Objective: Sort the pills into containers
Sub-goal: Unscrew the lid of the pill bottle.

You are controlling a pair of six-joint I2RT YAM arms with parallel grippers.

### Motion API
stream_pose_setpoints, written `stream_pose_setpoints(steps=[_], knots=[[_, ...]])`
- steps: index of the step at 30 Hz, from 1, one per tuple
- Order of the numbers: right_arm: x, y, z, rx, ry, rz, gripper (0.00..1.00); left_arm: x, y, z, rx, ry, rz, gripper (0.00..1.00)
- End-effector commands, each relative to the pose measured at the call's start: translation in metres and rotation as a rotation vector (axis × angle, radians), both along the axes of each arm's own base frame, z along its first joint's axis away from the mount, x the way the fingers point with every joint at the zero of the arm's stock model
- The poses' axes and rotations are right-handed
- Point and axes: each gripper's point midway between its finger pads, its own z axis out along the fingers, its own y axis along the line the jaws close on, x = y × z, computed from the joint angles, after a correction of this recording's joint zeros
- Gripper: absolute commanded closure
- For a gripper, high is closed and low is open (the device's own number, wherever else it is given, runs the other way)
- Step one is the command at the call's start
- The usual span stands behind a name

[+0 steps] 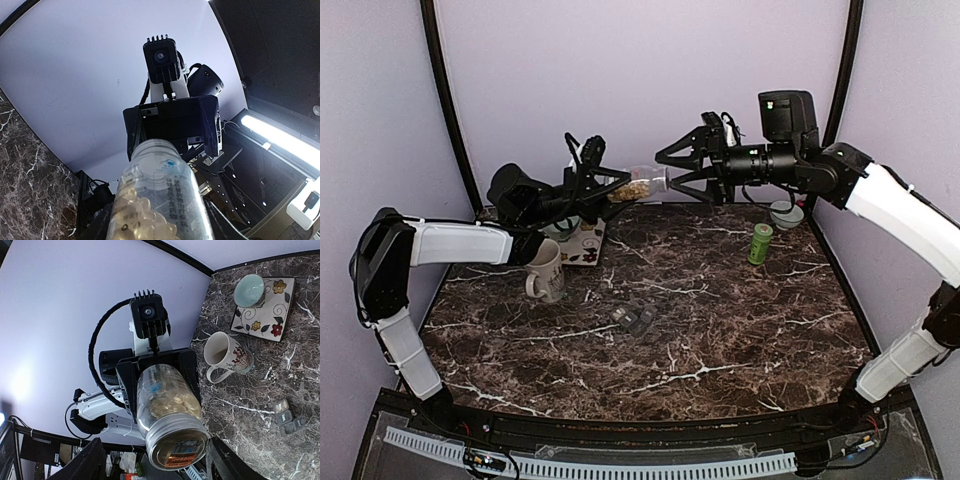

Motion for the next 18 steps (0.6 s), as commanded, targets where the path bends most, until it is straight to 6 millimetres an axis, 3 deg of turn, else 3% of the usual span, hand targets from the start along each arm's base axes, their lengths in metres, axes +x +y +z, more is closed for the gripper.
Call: stream_pose_setpoints(steps=[1,18], knots=[[-0.007,0.006,0.0,0.011,0.0,0.024,0.32,-0.014,0.009,0.033,-0.056,-0.096,0.006,1.0],[-0.005,0.008,-0.011,-0.009,0.018,0.017,0.36,-0.015,0.01,0.038,-0.069,-0.105,0.009,1.0]])
